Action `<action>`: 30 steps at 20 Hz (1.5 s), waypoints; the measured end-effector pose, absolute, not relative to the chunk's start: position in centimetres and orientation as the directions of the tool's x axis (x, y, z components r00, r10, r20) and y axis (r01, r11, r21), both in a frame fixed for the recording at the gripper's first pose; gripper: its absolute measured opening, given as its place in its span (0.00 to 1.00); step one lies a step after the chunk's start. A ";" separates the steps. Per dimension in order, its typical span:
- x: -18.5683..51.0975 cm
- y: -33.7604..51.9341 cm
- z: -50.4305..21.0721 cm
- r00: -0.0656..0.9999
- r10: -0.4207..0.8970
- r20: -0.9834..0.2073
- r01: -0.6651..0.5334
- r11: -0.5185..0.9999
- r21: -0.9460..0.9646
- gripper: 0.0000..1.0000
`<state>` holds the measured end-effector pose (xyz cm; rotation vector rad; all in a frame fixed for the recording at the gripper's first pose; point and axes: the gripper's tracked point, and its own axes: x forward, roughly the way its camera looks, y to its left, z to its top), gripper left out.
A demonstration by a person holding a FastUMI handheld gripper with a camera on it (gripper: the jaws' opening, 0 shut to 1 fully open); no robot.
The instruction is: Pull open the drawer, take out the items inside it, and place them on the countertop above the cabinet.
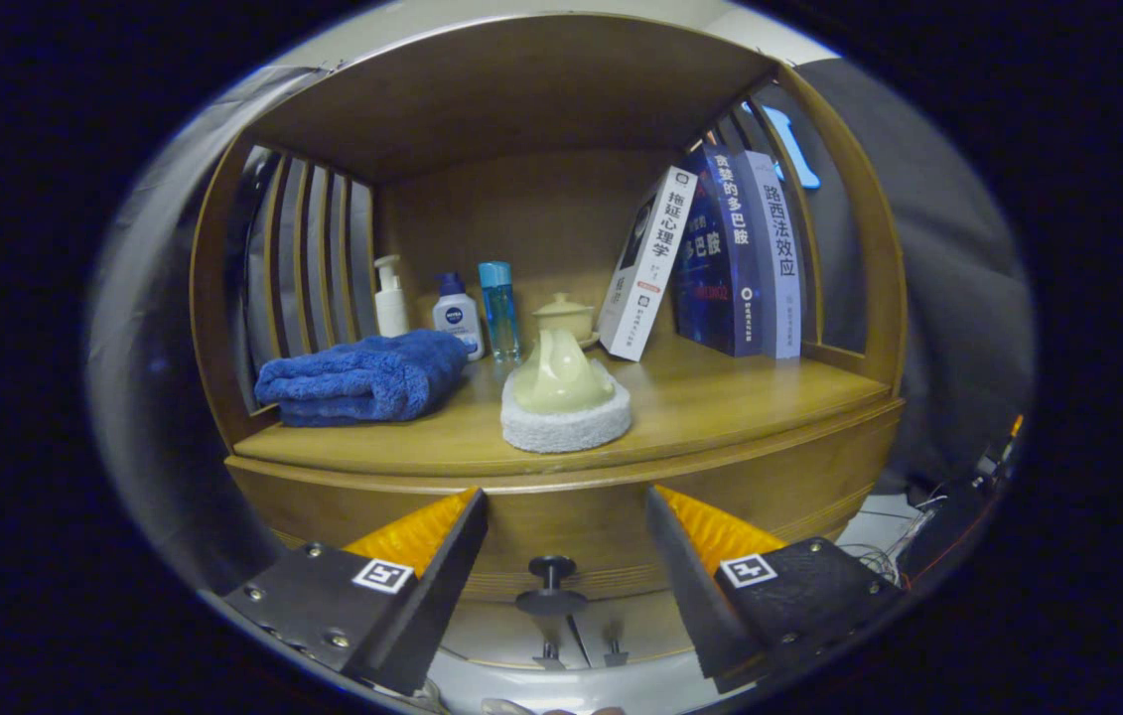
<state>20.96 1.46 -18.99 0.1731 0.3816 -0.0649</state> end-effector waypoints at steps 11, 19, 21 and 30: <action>15.9 -7.5 -5.3 0.989 -0.051 -0.140 0.058 0.997 0.052 0.97; 8.2 -19.7 5.9 0.986 -0.166 0.034 0.168 0.982 -0.089 0.97; 6.6 -21.8 6.9 0.982 -0.177 0.063 0.183 0.978 -0.104 0.96; 3.5 -26.2 2.8 0.991 -0.132 0.030 0.131 0.991 0.019 0.96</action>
